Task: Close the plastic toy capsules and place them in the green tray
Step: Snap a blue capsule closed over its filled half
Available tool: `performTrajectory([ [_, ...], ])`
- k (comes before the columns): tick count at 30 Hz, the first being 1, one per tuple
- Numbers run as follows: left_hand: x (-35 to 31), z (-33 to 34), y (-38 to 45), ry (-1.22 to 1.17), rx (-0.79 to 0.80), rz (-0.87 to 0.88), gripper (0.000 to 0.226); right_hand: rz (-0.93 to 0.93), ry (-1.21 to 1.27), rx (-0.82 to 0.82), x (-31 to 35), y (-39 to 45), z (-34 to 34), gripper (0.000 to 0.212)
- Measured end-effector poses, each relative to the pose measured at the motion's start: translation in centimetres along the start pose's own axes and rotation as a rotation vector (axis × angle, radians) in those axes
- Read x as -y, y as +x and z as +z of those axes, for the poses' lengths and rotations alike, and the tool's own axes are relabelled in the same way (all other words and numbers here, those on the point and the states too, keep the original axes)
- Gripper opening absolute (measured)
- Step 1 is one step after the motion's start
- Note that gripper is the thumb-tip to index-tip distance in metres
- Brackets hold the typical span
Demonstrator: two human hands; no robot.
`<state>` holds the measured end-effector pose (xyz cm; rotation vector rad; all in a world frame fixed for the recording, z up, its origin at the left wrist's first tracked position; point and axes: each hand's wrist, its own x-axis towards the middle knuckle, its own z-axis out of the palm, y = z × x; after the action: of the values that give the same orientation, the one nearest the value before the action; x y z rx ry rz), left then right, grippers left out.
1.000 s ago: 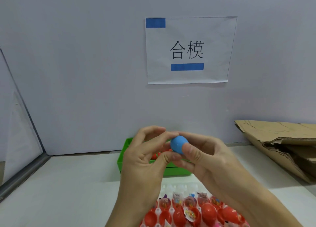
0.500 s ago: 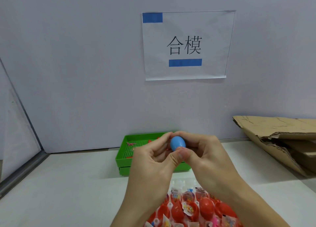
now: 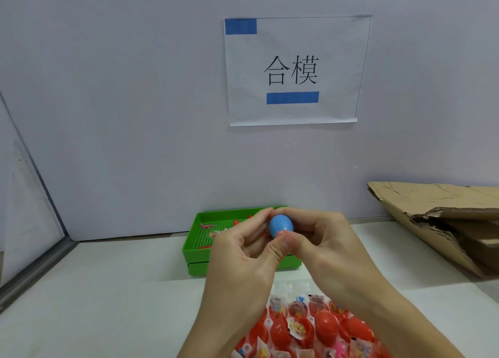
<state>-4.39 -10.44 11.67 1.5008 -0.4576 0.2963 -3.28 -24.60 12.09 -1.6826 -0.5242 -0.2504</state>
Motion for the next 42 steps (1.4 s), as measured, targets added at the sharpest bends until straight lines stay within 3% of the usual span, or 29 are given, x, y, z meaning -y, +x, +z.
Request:
performTrajectory([
  [2, 0.0, -0.5, 0.1, 0.028, 0.019, -0.029, 0.074, 0.062, 0.113, 0.064, 0.2, 0.2, -0.5, 0.016],
  [4, 0.0, -0.9, 0.2, 0.096, 0.057, -0.024, 0.080, 0.195, 0.381, 0.130, 0.3, 0.4, -1.2, 0.028],
  [7, 0.2, -0.8, 0.2, 0.126, 0.084, 0.026, 0.059, 0.323, 0.750, 0.254, 0.7, 0.4, -2.4, 0.044],
  [10, 0.2, -0.4, 0.1, 0.123, 0.074, 0.085, 0.041, 0.343, 0.874, 0.365, 1.1, 0.2, -3.2, 0.047],
  [16, -0.3, 0.4, 0.0, 0.176, -0.001, 0.167, 0.027, 0.415, 0.817, 0.335, 1.2, 0.2, -3.3, 0.052],
  [19, 0.0, 0.3, 0.1, 0.235, -0.135, 0.202, 0.024, 0.434, 0.734, 0.184, 1.5, 0.4, -2.5, 0.045],
  [23, 0.5, -0.4, 0.3, 0.607, -0.256, 0.310, 0.031, 0.351, 0.371, -0.109, 1.7, 0.5, -1.2, 0.034],
  [26, 0.7, -0.5, 0.2, 0.741, -0.258, 0.315, 0.030, 0.266, 0.054, -0.133, 1.8, -0.1, -0.2, 0.021],
  [29, 0.8, -0.4, 0.0, 0.778, -0.240, 0.340, 0.034, 0.207, -0.166, -0.176, 2.0, -0.3, 0.8, 0.034],
  [38, 1.1, 0.1, -0.3, 0.992, -0.164, 0.352, 0.048, 0.065, -0.260, -0.270, 1.0, -0.5, 1.7, 0.030],
  [42, 1.6, 0.1, -0.3, 1.031, -0.152, 0.375, 0.058, -0.032, -0.250, -0.253, 0.4, -0.7, 2.2, 0.038],
])
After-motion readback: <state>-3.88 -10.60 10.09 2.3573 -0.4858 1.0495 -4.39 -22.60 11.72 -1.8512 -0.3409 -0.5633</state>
